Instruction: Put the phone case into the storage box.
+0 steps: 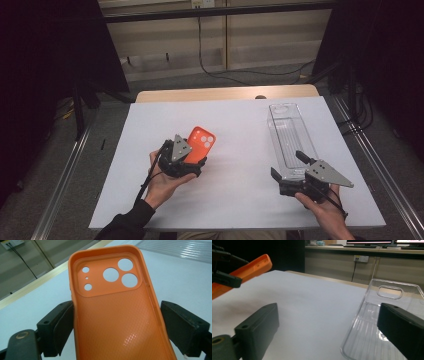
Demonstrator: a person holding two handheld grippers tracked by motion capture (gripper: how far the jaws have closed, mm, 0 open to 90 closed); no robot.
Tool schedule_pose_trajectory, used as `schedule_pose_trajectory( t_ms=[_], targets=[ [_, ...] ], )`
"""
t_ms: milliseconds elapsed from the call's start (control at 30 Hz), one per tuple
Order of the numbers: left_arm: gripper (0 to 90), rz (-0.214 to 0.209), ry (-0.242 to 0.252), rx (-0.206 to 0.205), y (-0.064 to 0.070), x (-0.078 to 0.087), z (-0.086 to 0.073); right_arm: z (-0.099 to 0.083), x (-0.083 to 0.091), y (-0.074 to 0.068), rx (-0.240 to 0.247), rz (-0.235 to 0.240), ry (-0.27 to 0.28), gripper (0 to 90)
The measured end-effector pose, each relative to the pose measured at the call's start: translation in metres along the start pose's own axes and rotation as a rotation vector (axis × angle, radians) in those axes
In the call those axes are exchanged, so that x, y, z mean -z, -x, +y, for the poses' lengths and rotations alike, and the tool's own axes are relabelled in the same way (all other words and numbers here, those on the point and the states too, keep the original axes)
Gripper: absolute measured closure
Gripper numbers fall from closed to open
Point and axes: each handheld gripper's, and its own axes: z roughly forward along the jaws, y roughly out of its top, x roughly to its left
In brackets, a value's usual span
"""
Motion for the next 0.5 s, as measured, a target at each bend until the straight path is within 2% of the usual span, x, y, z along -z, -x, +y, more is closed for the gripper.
schedule_pose_trajectory(
  t_ms=[200, 267, 500],
  targets=[
    [14.0, -0.012, 0.004, -0.014, 0.007, 0.000, 0.003, 0.004, -0.009, -0.006, -0.014, 0.033, 0.013, 4.0],
    [14.0, -0.013, 0.007, -0.016, 0.009, 0.000, 0.003, 0.006, -0.012, -0.010, -0.035, 0.035, 0.032, 2.9],
    [14.0, -0.025, 0.010, -0.028, 0.014, 0.000, 0.005, 0.011, -0.017, -0.016, -0.080, 0.052, 0.050, 1.7]
  ],
)
